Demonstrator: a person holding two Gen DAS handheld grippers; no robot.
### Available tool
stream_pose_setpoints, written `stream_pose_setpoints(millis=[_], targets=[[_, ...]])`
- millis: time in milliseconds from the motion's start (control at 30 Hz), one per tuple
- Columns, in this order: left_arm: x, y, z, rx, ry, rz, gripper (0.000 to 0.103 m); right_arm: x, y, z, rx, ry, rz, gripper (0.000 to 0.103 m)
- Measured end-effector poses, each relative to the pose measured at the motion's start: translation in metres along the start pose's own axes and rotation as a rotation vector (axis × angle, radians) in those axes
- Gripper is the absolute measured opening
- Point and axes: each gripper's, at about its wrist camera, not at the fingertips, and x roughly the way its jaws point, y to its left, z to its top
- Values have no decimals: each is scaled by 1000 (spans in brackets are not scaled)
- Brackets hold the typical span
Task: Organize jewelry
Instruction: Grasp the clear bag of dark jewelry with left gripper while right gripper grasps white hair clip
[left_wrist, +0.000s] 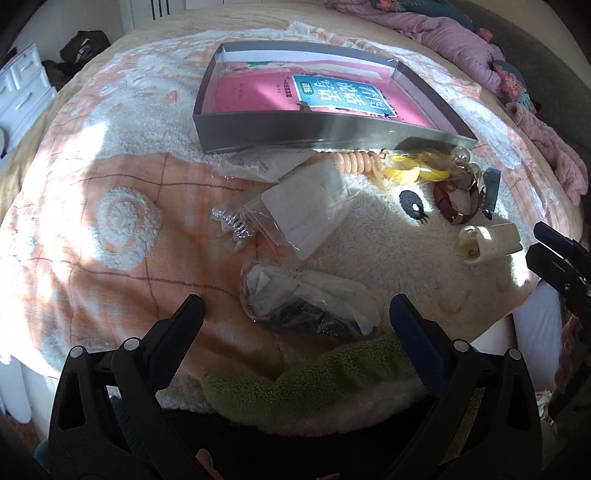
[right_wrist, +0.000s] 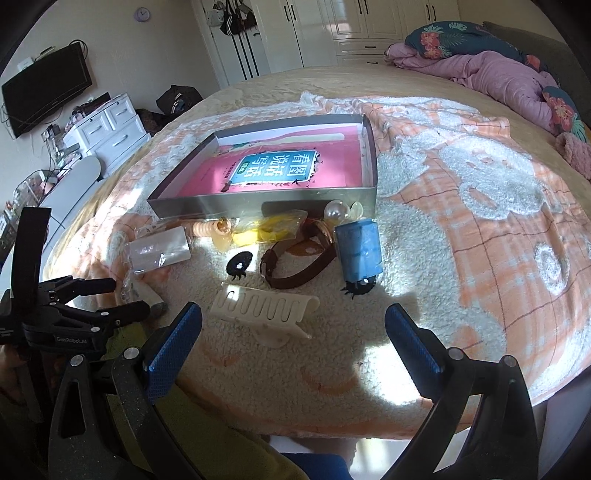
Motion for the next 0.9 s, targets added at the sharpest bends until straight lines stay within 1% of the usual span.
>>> stream_pose_setpoints(millis=[167,300,400,467,533,633,733,800,900], targets=[[8,3,0,-1,16,-14,94,14,5,-1,23,26,26,99],[13,5,3,-5,28,-33,94,26,11,-1,12,40,23,99],[14,4,4,4,24,-30,93,34,14,0,12,48,22,99],[13,3,4,13,15,-21,88,39,16,0,12,53,15,99],[9,-1,3,41,-6,-15,79,46,17,1,8,56,9,99],[5,-6,1,66,-27,-2,72,51,16,2,15,50,0,99],[2,-4,0,57,-42,-9,69,53,15,1,8,40,-7,99],[-2,-1,-1,42,-54,-19,69,52,12,0,8,39,4,98],[-9,2,-5,23,-74,-28,68,49,9,-2,7,24,13,90]])
